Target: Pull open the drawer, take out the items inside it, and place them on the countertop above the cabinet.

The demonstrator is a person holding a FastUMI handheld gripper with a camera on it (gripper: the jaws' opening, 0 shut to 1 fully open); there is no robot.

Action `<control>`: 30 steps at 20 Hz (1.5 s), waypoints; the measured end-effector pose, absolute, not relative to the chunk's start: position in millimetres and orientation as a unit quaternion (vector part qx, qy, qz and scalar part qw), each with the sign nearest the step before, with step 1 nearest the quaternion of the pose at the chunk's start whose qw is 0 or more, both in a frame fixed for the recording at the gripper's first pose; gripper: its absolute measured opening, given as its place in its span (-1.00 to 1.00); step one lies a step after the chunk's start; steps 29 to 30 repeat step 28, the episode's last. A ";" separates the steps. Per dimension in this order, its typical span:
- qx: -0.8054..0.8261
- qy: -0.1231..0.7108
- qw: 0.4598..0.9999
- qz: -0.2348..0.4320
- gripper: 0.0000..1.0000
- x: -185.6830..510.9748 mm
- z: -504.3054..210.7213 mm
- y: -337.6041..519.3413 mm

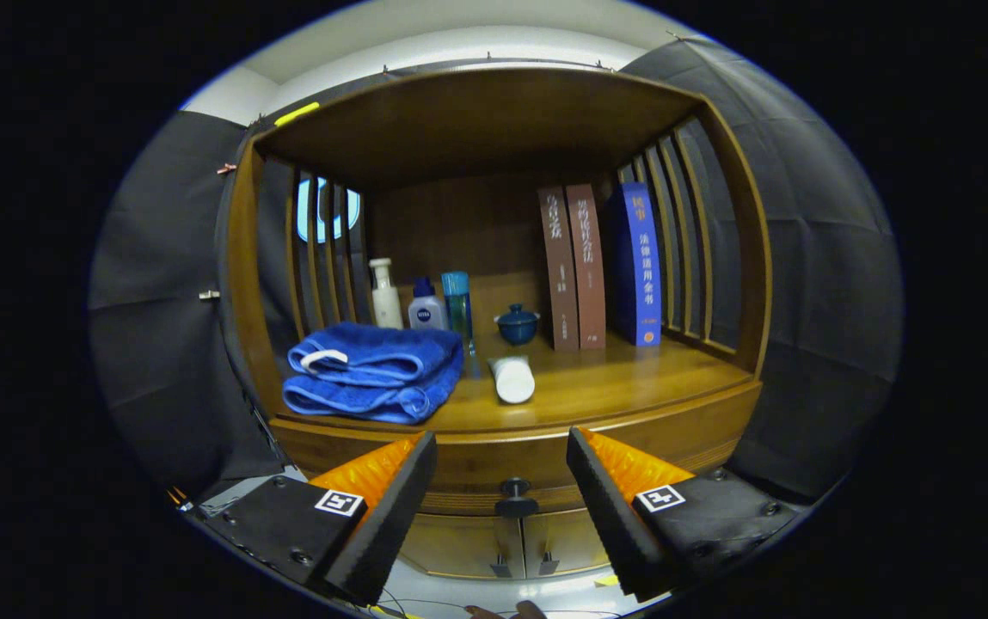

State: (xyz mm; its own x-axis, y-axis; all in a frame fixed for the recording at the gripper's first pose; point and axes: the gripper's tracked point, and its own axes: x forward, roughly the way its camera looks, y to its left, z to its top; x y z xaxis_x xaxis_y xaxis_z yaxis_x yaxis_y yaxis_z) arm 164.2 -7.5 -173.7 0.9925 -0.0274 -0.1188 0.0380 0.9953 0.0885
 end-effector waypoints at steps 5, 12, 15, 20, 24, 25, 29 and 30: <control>0.037 0.018 0.999 -0.009 0.98 118.3 -100.0 -5.4; 0.033 -0.004 0.999 0.002 0.98 62.8 -39.9 1.6; 0.032 -0.012 0.999 0.011 0.98 48.6 -26.4 5.7; 0.023 -0.020 0.999 0.009 0.97 32.8 -18.2 6.0; 0.024 -0.018 0.999 0.014 0.98 29.5 -20.5 9.0; 0.023 -0.016 1.000 0.013 0.98 28.7 -21.5 7.1; 0.018 -0.016 1.000 0.012 0.98 27.4 -21.2 5.6; 0.018 -0.016 1.000 0.012 0.98 27.4 -21.2 5.6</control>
